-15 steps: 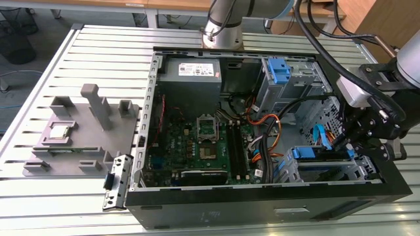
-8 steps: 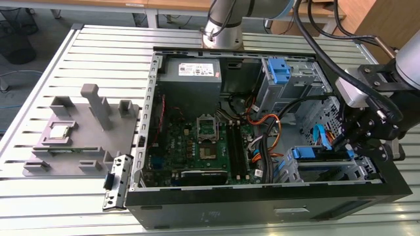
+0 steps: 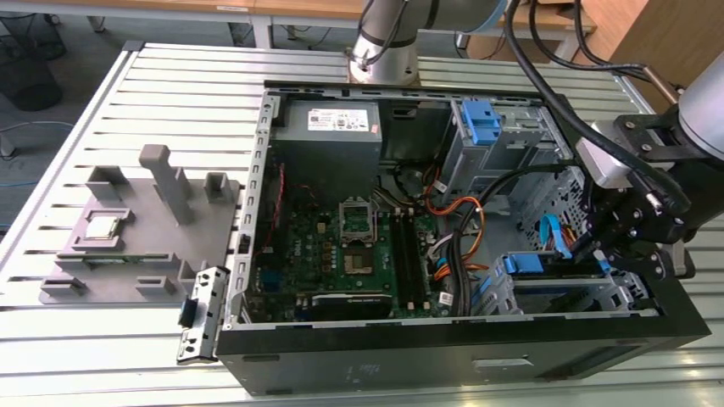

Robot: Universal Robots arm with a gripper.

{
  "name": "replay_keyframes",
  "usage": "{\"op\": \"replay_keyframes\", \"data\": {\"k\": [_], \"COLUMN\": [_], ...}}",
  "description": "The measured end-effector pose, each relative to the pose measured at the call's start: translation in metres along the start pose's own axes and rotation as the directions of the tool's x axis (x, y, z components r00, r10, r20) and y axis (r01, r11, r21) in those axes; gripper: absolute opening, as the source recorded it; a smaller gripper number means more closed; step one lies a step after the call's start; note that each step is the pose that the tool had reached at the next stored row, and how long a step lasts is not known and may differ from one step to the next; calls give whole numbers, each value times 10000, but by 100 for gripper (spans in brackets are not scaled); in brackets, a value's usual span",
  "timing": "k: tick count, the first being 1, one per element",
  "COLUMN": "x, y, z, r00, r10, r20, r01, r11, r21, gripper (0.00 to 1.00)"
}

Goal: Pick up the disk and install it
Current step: 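Insert the second disk wire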

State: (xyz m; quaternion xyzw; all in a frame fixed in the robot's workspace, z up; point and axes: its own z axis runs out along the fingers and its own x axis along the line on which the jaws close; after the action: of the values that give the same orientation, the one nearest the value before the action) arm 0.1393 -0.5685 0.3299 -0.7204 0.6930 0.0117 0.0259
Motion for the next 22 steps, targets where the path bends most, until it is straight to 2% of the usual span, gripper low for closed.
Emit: {"op": "replay_keyframes", "data": {"k": [4, 10, 12, 13, 16, 17, 18, 22], "x": [2, 2, 2, 3, 2, 1, -3, -11], "y": [0, 1, 1, 1, 1, 0, -1, -4], "z": [30, 40, 54, 51, 35, 17, -50, -212], "r00": [10000, 10000, 10000, 10000, 10000, 10000, 10000, 10000], "r10": [-1, 0, 0, 0, 1, 0, 1, 0], "r20": [-19, -4, 22, 15, -5, -4, 1, 0], "r01": [1, 0, 0, 0, -1, 0, -1, 0], "r11": [10000, 10000, 10000, 10000, 10000, 10000, 10000, 10000], "r21": [0, 0, 0, 0, 0, 0, 0, 0], "gripper": [16, 16, 17, 23, 23, 23, 23, 23]}}
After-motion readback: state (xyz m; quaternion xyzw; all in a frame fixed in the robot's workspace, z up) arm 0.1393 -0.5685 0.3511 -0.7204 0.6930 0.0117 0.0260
